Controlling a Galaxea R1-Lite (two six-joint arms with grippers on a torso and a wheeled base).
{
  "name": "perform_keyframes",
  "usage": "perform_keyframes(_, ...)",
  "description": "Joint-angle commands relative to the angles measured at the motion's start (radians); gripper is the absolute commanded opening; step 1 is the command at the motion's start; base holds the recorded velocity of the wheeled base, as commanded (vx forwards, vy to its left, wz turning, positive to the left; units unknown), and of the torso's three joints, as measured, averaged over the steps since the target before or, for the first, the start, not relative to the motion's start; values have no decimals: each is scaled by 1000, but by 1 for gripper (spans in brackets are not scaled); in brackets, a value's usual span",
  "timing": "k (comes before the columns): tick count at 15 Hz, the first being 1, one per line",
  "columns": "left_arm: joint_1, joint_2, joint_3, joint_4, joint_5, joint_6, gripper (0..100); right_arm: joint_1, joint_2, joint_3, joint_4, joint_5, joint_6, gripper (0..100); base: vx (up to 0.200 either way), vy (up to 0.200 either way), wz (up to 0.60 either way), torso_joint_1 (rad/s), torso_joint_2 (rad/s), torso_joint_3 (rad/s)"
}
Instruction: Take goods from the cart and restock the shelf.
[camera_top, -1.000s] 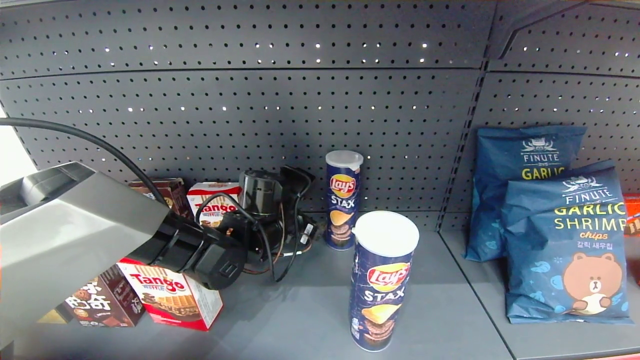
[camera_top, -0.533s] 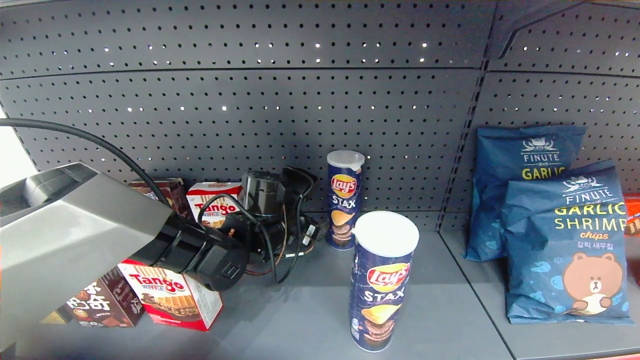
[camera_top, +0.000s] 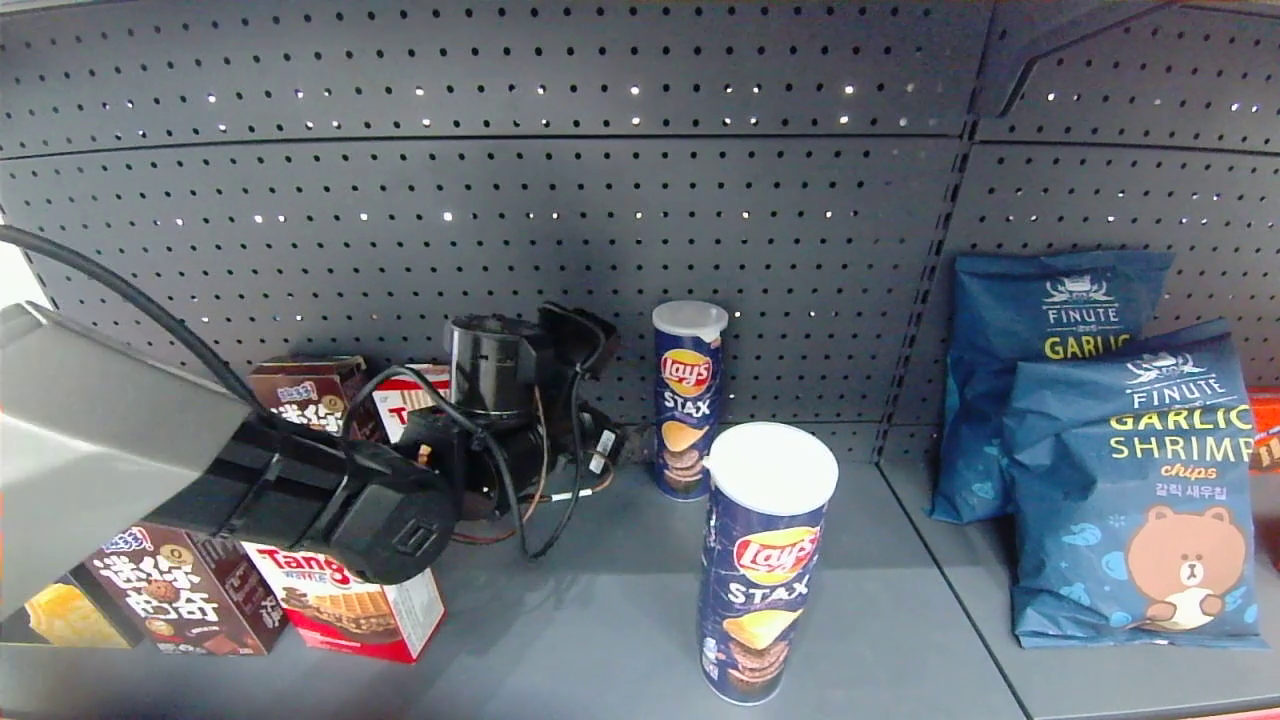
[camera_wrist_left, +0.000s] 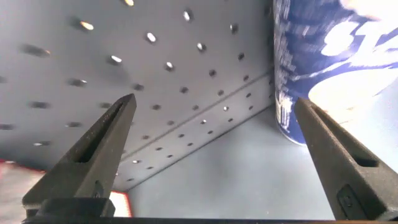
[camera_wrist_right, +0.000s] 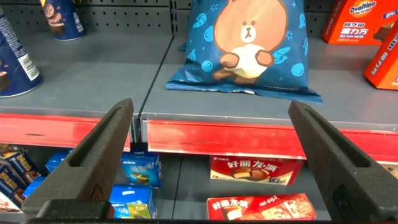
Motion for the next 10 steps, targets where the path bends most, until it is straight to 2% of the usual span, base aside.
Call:
perform_keyframes(1, 3, -105, 23, 1, -1, 0, 100, 1, 0, 0, 0, -1, 0, 100, 0, 0, 0, 0, 0, 0)
perform_keyframes(2, 4, -146, 31, 9, -2, 9, 100, 1, 0, 0, 1, 1, 0, 100, 0, 0, 0, 0, 0, 0)
perform_keyframes(4, 15, -275, 53, 115, -2, 26, 100, 1, 0, 0, 0, -1, 0, 100, 0, 0, 0, 0, 0, 0)
perform_keyframes(5, 18, -341, 83, 161, -6, 23, 100, 1, 0, 0, 0, 1, 0, 100, 0, 0, 0, 0, 0, 0)
perform_keyframes(6, 18, -410, 109, 190, -7, 6, 100, 1, 0, 0, 0, -1, 0, 100, 0, 0, 0, 0, 0, 0)
perform_keyframes(7, 6, -445, 122, 190, -2, -11, 100, 1, 0, 0, 0, -1, 0, 100, 0, 0, 0, 0, 0, 0)
perform_keyframes(9, 3, -488, 122, 190, -2, -3, 100, 1, 0, 0, 0, 1, 0, 100, 0, 0, 0, 0, 0, 0)
perform_keyframes(10, -2, -511, 129, 191, 1, 12, 100, 1, 0, 0, 0, 1, 0, 100, 0, 0, 0, 0, 0, 0)
